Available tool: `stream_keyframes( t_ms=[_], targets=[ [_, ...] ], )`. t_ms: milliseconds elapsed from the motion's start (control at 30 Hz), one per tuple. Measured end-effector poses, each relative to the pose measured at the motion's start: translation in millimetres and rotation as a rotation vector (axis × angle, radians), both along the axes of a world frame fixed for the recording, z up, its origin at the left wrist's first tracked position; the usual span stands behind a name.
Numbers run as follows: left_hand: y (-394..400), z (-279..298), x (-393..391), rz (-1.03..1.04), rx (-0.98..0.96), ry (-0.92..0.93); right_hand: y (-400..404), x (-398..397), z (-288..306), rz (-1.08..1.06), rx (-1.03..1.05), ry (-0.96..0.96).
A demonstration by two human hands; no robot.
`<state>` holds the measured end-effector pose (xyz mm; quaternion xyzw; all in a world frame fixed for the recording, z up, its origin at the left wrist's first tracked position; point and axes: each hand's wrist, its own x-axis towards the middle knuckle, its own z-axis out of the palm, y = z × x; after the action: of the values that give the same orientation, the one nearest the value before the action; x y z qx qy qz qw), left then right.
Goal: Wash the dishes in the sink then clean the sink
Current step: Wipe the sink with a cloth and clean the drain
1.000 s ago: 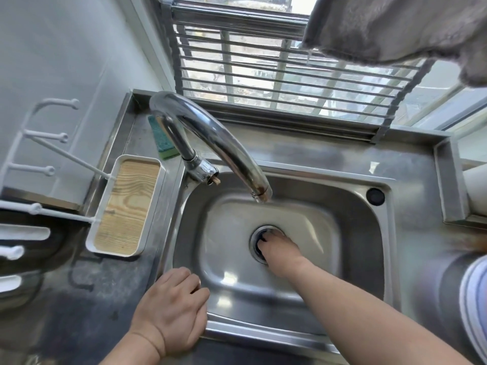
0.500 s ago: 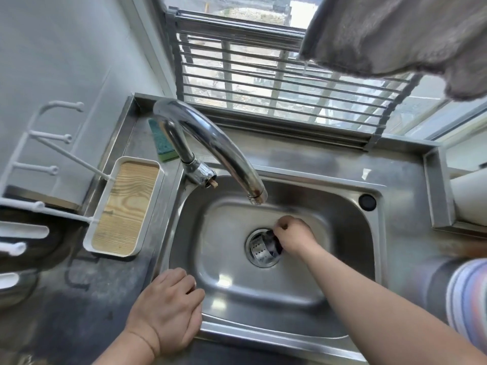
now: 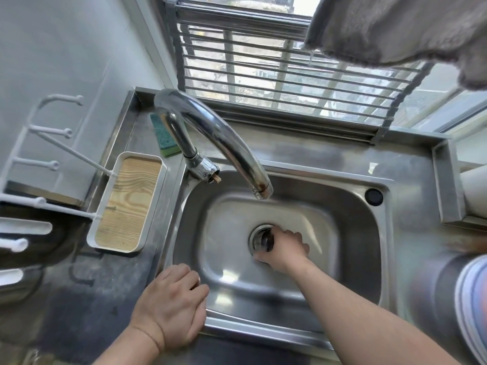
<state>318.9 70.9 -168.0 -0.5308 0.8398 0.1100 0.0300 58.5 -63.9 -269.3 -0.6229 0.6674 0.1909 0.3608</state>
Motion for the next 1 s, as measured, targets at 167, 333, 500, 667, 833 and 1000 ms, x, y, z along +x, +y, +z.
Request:
stream_keyframes(
  t_ms=[167, 333, 500, 667, 833, 1000],
  targets=[
    [0, 0, -1, 0.001, 0.009, 0.003, 13, 10, -2, 0.058, 0.011, -0.195],
    [0, -1, -1, 0.008, 0.0, 0.014, 12, 3, -1, -0.138, -0.027, -0.21],
    [1, -2, 0, 0.018, -0.011, 0.042, -4, -13, 13, -0.682, -0.156, -0.427],
    [1, -2, 0, 0.017, -0.019, 0.043, -27, -35, 35, -1.039, -0.149, -0.662],
    [2, -3, 0, 0.017, -0.013, 0.04, -22, -36, 32, -1.116, -0.111, -0.752],
    [2, -3, 1, 0.018, -0.013, 0.036, -2, -16, 11, -0.465, -0.106, -0.259]
  ],
)
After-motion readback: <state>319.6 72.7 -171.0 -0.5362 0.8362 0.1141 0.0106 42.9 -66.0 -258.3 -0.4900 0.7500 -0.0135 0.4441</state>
